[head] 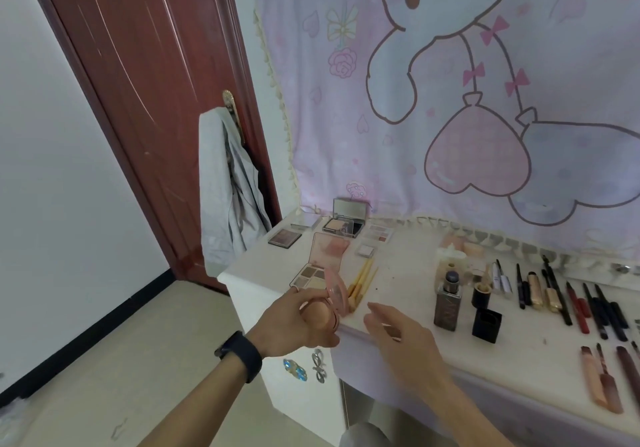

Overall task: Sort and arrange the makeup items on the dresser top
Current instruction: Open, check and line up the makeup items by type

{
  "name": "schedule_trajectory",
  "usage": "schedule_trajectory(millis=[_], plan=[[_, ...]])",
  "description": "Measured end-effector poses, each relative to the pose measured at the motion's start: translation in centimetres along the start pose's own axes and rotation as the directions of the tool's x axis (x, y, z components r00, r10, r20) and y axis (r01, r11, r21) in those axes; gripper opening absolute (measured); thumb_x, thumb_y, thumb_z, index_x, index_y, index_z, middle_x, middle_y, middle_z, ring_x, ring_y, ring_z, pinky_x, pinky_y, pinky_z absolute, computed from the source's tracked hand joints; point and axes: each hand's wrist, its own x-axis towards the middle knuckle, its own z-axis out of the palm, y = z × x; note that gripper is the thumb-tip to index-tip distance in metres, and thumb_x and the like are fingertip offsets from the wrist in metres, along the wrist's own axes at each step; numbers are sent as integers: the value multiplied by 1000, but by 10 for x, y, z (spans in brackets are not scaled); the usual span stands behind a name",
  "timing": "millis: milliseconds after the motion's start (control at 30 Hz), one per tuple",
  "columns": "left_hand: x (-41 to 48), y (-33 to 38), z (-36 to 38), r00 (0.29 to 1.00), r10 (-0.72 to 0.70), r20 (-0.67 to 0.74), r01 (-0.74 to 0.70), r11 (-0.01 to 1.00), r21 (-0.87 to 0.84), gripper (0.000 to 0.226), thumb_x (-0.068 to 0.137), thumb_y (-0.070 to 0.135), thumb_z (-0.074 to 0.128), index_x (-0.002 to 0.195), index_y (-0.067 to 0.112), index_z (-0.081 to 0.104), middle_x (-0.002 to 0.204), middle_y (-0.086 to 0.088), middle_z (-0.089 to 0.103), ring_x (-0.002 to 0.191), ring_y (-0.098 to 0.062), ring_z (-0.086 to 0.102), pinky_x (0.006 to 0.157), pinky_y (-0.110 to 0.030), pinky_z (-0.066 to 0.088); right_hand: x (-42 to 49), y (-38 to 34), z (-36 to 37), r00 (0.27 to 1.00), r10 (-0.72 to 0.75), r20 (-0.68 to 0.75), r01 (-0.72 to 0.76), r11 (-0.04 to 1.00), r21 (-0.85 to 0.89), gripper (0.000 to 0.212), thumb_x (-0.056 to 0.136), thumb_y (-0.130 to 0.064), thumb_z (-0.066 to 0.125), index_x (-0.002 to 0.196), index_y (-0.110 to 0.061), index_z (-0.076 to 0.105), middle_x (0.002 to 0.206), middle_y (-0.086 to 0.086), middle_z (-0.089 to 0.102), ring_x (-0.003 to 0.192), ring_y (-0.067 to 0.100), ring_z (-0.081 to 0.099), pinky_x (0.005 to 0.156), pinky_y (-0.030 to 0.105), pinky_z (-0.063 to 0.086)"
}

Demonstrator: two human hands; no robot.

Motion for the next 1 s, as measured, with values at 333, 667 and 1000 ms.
schedule_trajectory(millis=[333, 667, 1000], plan=[[47, -48, -74, 912, -307, -272, 301, 951, -63, 47, 70, 39, 84, 109, 28, 61, 96, 4, 68, 87, -13, 66, 70, -21, 50, 49, 31, 14, 997, -67, -38, 29, 785, -618, 56, 107, -41, 25, 158, -17, 24, 166, -1, 18, 154, 15, 9, 124, 28, 13], [106, -99, -99, 792, -454, -408, 557, 811, 179, 86, 63, 56, 78, 137, 26, 48, 109, -3, 35, 107, -25, 47, 92, -37, 45, 66, 39, 23, 995, -102, -10, 54, 602, -797, 64, 104, -42, 16, 159, -10, 22, 167, 8, 19, 155, 22, 10, 125, 32, 3], [132, -113, -90, 769, -511, -384, 596, 790, 145, 77, 53, 69, 71, 117, 26, 66, 113, -5, 57, 109, -28, 51, 93, -42, 50, 60, 36, 21, 992, -123, 6, 78, 589, -804, 63, 106, -39, 15, 159, -6, 19, 167, 11, 17, 155, 23, 10, 125, 33, 3]])
